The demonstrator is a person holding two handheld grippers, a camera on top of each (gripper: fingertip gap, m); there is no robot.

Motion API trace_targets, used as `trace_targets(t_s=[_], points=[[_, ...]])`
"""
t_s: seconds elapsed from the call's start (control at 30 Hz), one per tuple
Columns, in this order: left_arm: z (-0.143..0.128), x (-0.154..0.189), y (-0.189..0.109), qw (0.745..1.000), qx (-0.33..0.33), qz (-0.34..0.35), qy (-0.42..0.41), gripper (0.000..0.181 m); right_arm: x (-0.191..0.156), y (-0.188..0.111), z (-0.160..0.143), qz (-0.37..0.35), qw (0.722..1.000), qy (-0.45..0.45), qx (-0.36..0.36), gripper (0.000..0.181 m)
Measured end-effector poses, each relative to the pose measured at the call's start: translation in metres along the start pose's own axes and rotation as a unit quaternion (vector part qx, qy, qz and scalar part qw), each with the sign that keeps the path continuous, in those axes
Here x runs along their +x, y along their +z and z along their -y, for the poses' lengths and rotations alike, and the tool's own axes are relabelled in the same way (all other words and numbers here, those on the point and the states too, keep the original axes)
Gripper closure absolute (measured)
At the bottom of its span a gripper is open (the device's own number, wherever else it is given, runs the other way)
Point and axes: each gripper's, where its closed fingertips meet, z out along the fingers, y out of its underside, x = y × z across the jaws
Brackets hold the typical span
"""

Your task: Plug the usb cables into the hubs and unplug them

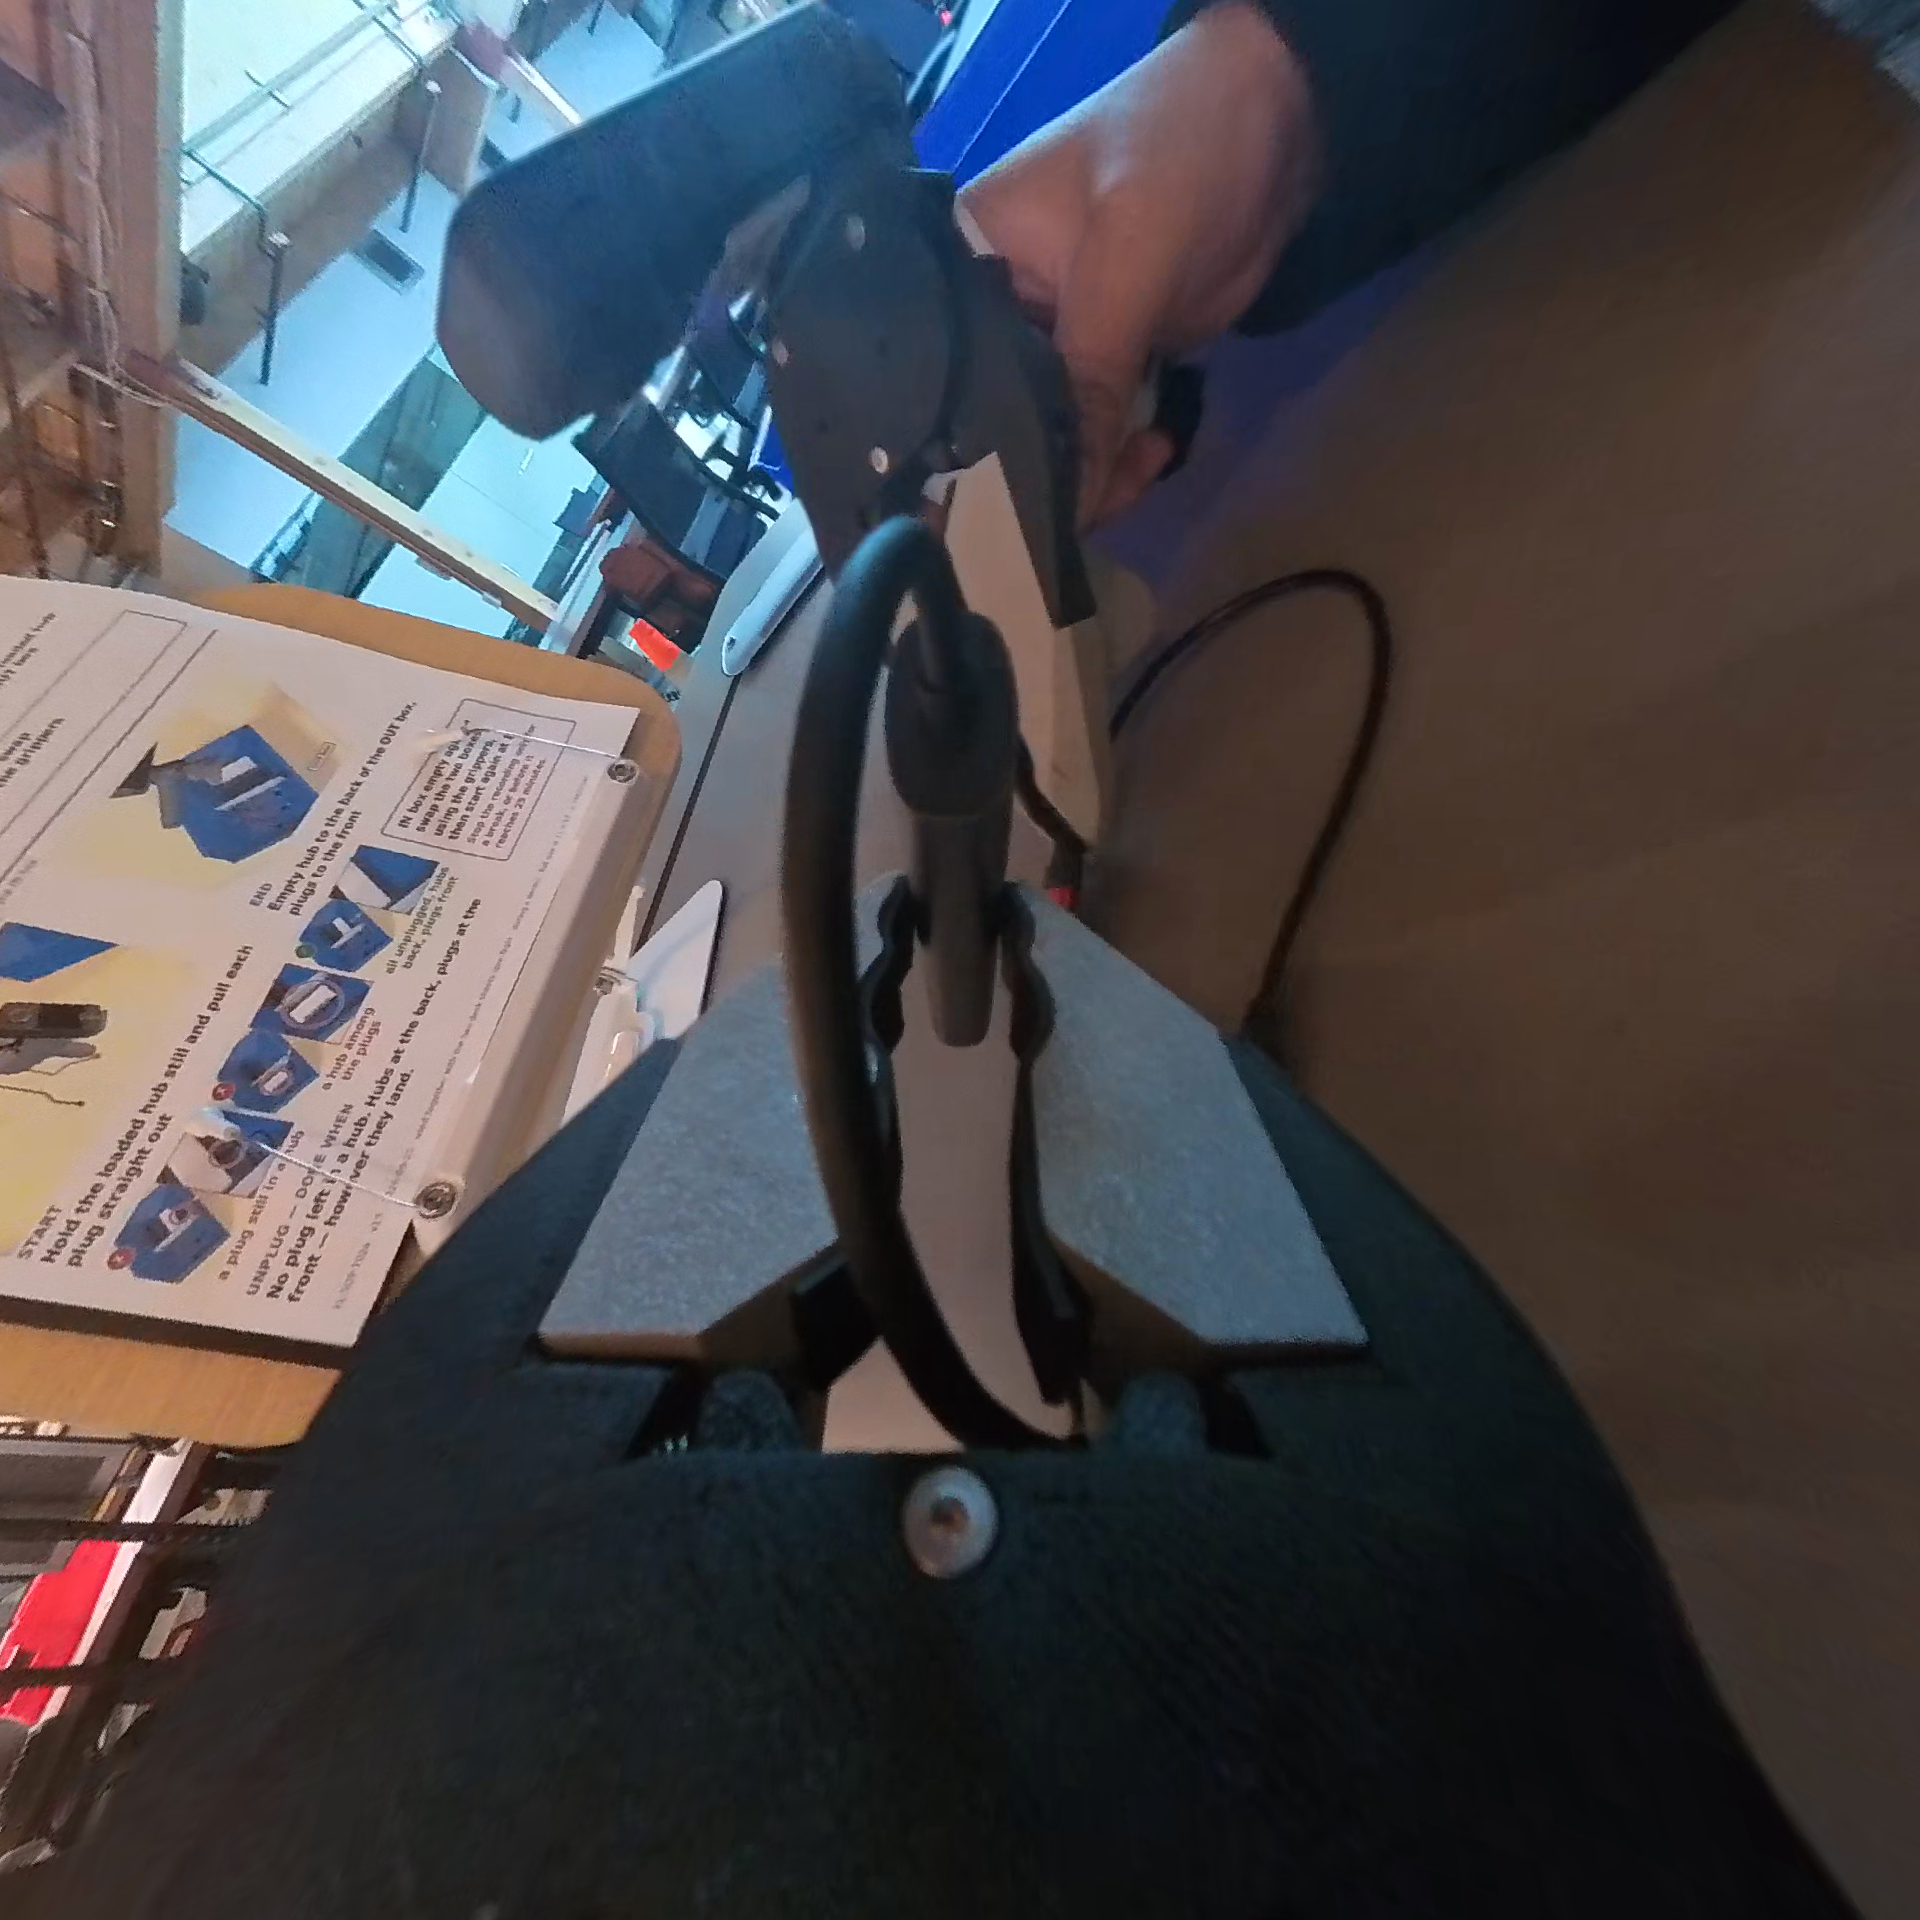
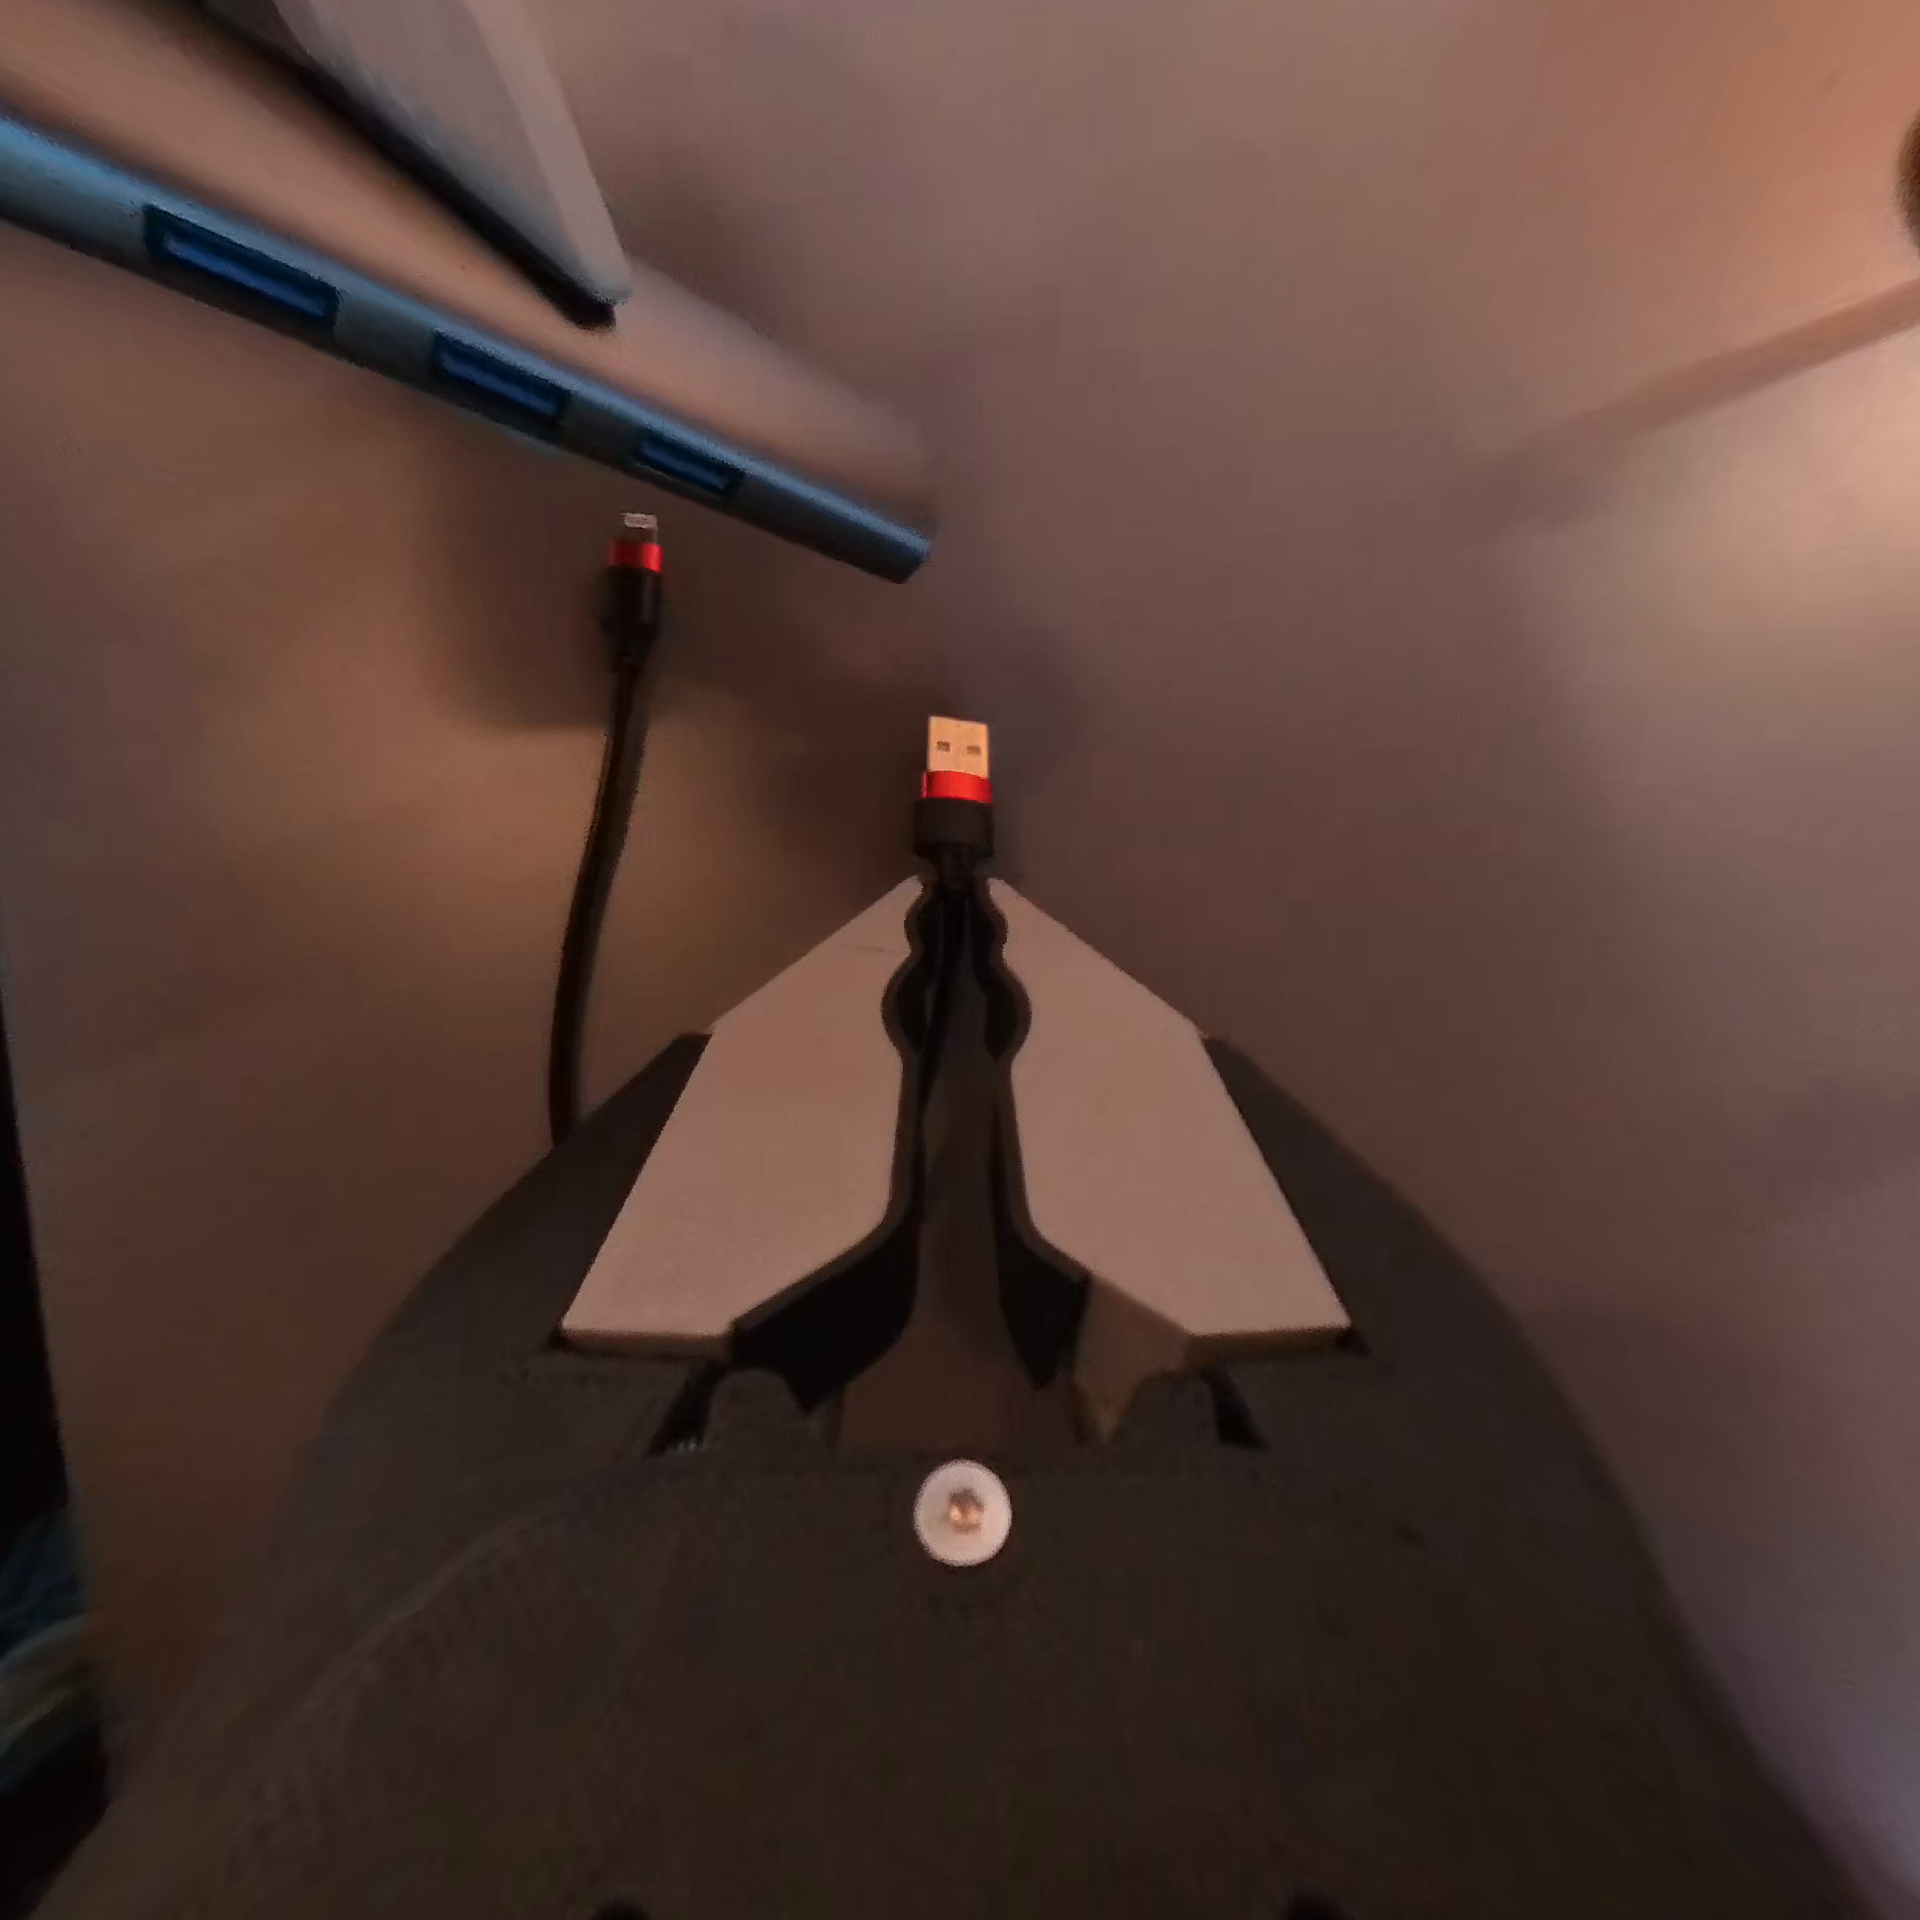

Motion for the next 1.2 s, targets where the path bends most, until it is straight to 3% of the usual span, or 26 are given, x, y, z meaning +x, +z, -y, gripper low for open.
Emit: trace_targets(t_s=[0.17, 0.23, 0.3, 0.37, 0.5, 0.77, 0.97, 1.2], points=[[0.004, 0.001, 0.001, 1.000, 0.011, -0.008, -0.017, 0.167, -0.013, -0.012, 0.023, 0.008, 0.996, -0.061, 0.062, 0.146], [0.007, 0.002, 0.000, 1.000, 0.016, -0.010, -0.022, 0.168, -0.017, -0.013, 0.033, -0.019, 0.991, -0.105, 0.083, 0.124], [0.012, 0.003, 0.001, 0.999, 0.027, -0.015, -0.027, 0.168, -0.019, -0.012, 0.041, -0.065, 0.981, -0.153, 0.097, 0.127], [0.019, 0.007, 0.001, 0.998, 0.038, -0.025, -0.032, 0.167, -0.023, -0.010, 0.047, -0.094, 0.972, -0.189, 0.106, 0.143], [0.024, 0.014, 0.003, 0.997, 0.043, -0.044, -0.035, 0.168, -0.033, -0.003, 0.048, -0.083, 0.970, -0.200, 0.110, 0.160], [0.024, 0.007, 0.002, 0.997, 0.049, -0.025, -0.047, 0.163, -0.031, -0.008, 0.043, -0.072, 0.974, -0.191, 0.096, 0.165], [0.042, 0.003, -0.007, 0.992, 0.103, -0.025, -0.067, 0.164, -0.032, -0.005, 0.042, -0.070, 0.974, -0.191, 0.095, 0.165], [0.040, 0.012, -0.006, 0.995, 0.085, -0.037, -0.035, 0.165, -0.031, 0.001, 0.040, -0.061, 0.978, -0.177, 0.094, 0.160]])
